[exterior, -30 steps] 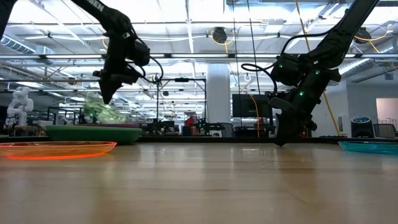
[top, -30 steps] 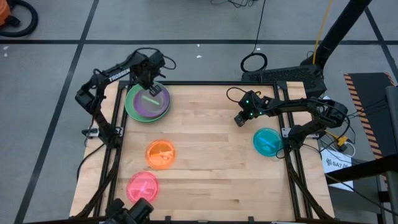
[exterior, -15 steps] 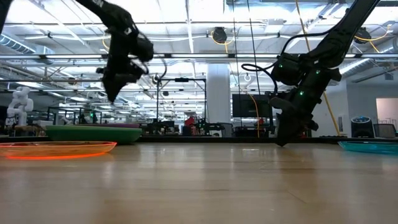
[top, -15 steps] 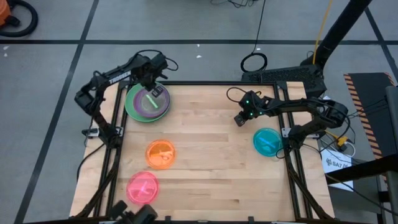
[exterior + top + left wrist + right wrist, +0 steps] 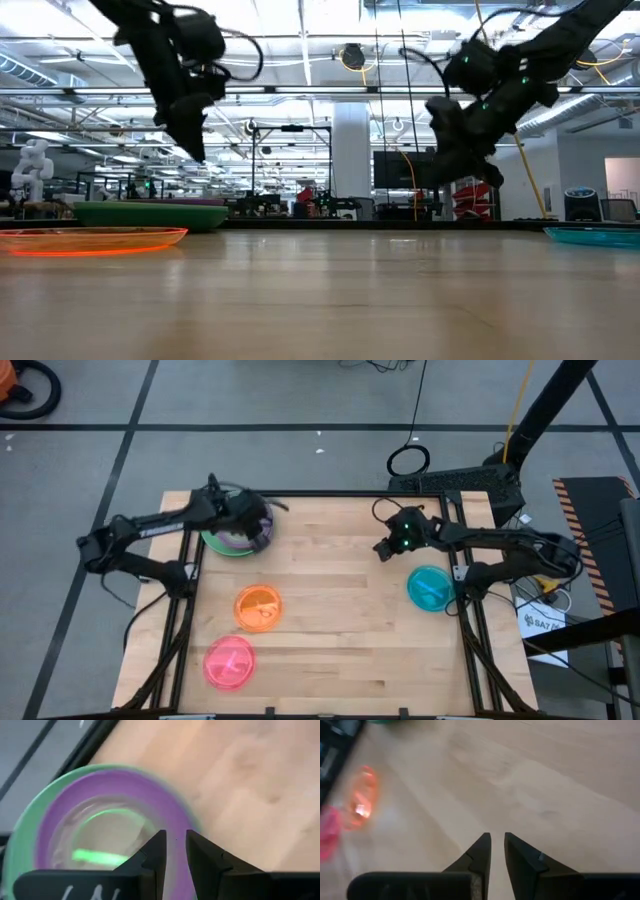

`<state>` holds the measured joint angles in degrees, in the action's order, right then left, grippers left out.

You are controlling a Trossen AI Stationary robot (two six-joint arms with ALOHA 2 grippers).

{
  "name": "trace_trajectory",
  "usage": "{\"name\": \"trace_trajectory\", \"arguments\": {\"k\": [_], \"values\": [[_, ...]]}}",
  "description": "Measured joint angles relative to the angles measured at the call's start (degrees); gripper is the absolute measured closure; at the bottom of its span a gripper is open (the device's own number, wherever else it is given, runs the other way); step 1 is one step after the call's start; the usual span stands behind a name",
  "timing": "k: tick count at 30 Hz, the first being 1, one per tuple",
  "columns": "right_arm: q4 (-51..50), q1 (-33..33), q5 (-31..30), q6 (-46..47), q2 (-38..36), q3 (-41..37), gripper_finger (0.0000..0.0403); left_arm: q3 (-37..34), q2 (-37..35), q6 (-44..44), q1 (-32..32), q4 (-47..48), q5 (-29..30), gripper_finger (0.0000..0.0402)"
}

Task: Stack plastic plates
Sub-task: Stack the transparent blue plate on top of the transparent green plate

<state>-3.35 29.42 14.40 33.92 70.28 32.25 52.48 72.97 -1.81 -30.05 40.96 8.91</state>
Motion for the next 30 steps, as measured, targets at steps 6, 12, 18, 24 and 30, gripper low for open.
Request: {"name": "trace_trajectory", "arguments": {"k": [6,12,18,24,30], "values": [[5.4,-10.7,-5.6,9.7,-1.6,0.0,0.0353,-7.0,-9.0,3.4,12.4,-15.7,0.0,0.0321],[1.9,-20.9,-9.8,17.0,-1.0,4.7,0.0353,-7.7,-15.4,7.0,22.1,-19.2,0.0,0.0321],[-17.1,-28.7,-16.6,21.1,1.6,15.0,0.0363,-7.8,-18.8,5.6,28.5,-19.0,0.1,0.0321],[-41.4,-33.9,-16.1,30.9,6.5,21.4,0.0387,-7.8,-18.5,4.0,34.2,-18.4,0.1,0.0321],[-59.2,-37.2,-13.1,37.8,9.5,21.6,0.0389,-7.8,-18.5,3.2,38.1,-18.4,0.6,0.0321]]}}
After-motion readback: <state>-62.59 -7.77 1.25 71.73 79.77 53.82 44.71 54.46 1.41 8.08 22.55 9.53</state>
